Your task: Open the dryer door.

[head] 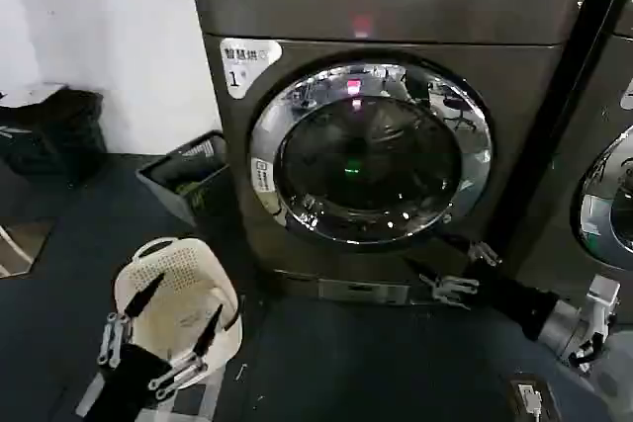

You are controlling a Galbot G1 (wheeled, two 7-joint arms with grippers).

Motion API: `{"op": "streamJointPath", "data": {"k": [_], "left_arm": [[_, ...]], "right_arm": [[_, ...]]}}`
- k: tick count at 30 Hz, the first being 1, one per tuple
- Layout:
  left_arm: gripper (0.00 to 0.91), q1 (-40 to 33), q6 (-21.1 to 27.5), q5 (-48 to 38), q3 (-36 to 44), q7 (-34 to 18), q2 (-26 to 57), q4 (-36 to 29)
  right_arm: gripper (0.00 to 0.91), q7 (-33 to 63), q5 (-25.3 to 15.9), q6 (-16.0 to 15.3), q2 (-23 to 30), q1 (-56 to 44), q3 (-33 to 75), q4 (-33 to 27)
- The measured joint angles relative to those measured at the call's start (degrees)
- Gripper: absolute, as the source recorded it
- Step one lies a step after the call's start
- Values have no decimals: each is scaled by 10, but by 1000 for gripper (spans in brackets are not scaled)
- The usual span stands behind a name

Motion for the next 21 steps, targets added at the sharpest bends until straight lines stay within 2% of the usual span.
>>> {"op": "streamJointPath", "data": {"k": [9, 21], "left_arm": [[907, 0, 0, 0, 0, 0, 0, -3], [907, 9, 0, 10, -6, 0, -16, -16]], "right_arm": [[907, -6, -26, 41, -1, 50, -51, -45], [907, 3, -45, 80, -4, 160, -144, -128]]}}
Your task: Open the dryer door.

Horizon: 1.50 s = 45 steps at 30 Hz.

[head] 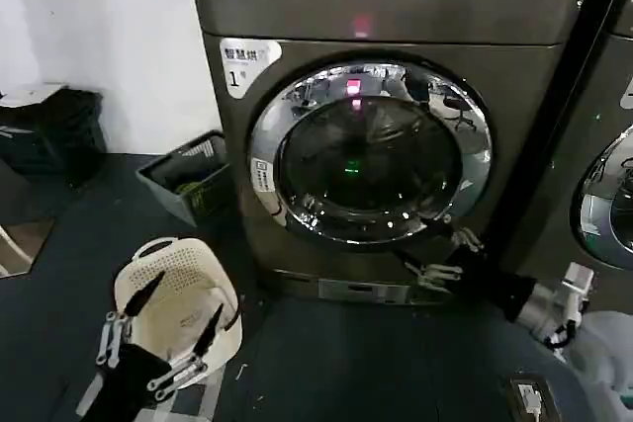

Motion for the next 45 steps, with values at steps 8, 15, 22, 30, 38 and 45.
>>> {"op": "streamJointPath", "data": {"k": [8, 15, 22, 30, 38, 45], "left_arm": [[907, 2, 0, 8, 0, 0, -11, -4], [907, 2, 0, 12, 2, 0, -17, -6], [907, 2, 0, 15, 3, 0, -20, -6], [907, 2, 0, 18, 3, 1, -25, -6], [907, 1, 0, 19, 2, 1, -26, -6], [907, 0, 0, 19, 2, 1, -28, -6]], "right_arm": [[907, 28, 0, 14, 5, 58, -65, -41], [907, 36, -2, 22, 9, 101, -124, -71], [907, 37, -4, 24, 18, 144, -172, -106], [907, 45, -5, 26, 30, 192, -210, -139], [907, 57, -5, 31, 41, 227, -243, -162], [907, 68, -7, 38, 49, 246, -272, -175]]}}
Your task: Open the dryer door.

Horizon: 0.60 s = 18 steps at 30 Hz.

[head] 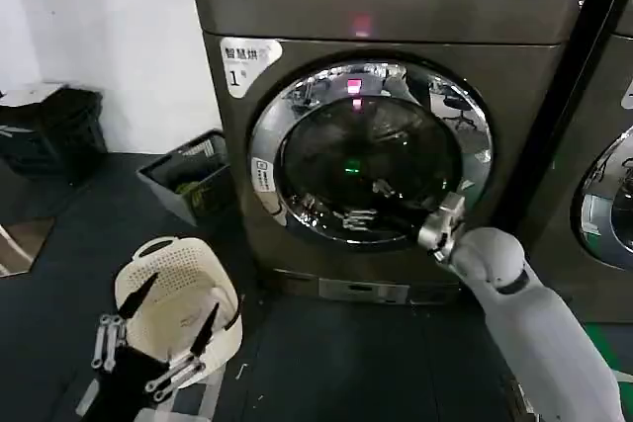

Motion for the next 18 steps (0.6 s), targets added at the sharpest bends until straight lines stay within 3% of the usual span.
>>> {"op": "streamJointPath", "data": {"k": [18], "left_arm": [[907, 0, 0, 4, 0, 1, -3, -1]], "right_arm": [[907, 47, -11, 17, 26, 33, -59, -28]]}}
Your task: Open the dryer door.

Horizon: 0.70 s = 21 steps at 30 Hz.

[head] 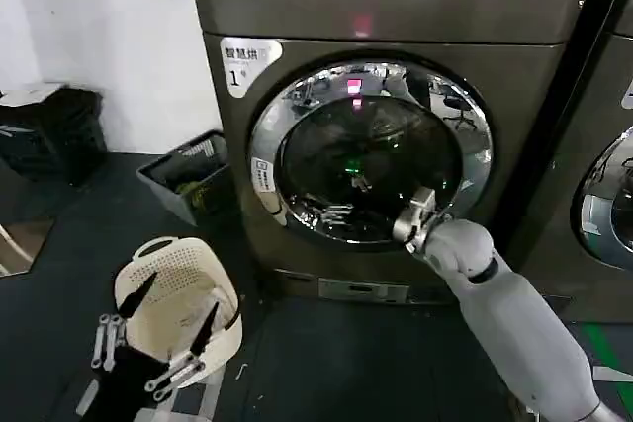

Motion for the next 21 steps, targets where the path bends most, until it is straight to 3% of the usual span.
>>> {"op": "streamJointPath", "data": {"k": [21], "left_arm": [[907, -2, 1, 3, 1, 0, -4, -1]], "right_arm": [[907, 30, -16, -6, 49, 43, -47, -43]]}}
